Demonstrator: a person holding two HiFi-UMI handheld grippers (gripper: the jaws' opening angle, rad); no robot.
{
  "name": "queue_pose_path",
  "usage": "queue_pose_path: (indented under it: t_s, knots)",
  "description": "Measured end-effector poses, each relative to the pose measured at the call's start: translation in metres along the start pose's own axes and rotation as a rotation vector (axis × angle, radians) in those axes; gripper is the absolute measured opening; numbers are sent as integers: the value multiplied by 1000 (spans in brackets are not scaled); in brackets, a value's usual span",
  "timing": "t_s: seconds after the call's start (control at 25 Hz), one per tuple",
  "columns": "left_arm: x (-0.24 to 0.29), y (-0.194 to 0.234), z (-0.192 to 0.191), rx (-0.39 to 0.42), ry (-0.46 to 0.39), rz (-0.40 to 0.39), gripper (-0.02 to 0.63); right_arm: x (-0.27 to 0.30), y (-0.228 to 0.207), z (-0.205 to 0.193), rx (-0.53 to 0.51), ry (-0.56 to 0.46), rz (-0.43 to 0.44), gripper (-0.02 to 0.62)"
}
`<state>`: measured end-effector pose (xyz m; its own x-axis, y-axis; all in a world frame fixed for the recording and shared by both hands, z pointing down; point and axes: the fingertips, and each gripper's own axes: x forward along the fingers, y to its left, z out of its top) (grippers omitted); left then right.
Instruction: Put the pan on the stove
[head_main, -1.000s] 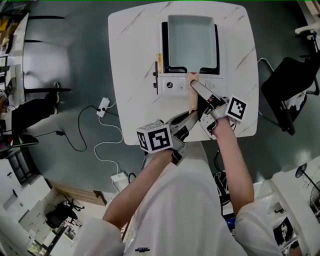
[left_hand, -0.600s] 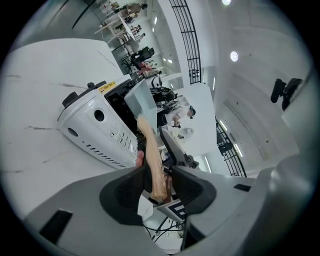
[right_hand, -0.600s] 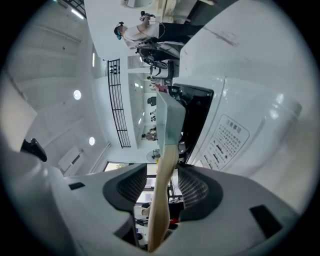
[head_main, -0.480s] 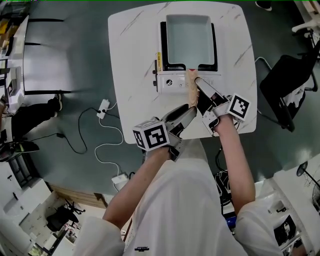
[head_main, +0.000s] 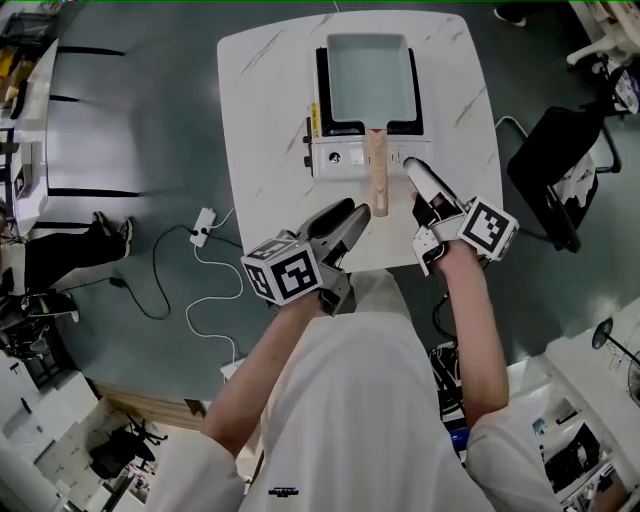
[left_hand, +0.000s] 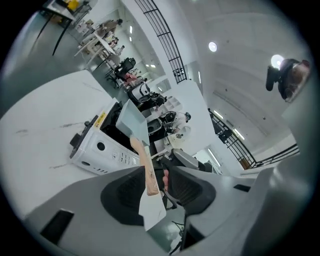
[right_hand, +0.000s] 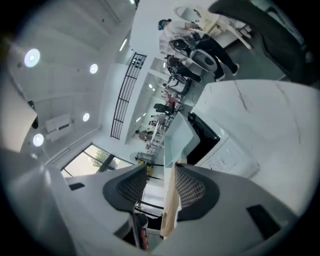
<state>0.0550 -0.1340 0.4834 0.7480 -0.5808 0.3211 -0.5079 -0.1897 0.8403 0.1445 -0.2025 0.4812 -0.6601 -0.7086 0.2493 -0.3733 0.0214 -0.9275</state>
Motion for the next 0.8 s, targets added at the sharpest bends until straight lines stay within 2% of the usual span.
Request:
queue_pose_path:
  t_s: [0.12, 0.28, 0.48, 0.56, 0.64, 0.8]
  knots:
    - [-18, -12, 12, 129, -22, 27, 120, -24, 19, 6, -110, -45, -36, 95]
    - [-46, -24, 29, 271, -64, 96, 1, -54, 49, 10, -246, -84, -61, 66]
    - [-81, -41, 43, 421, -93, 161, 2, -88, 90, 4, -469, -115, -72, 64]
    - [-93, -48, 46, 483, -101, 175, 2, -101, 104, -2, -567, -118, -87, 20]
    - [-105, -54, 48, 538, -97, 188, 0, -114, 117, -8, -649, -124, -97, 6]
    - [-124, -70, 54, 598, -112, 204, 0, -138, 137, -17, -780, -152, -140, 6]
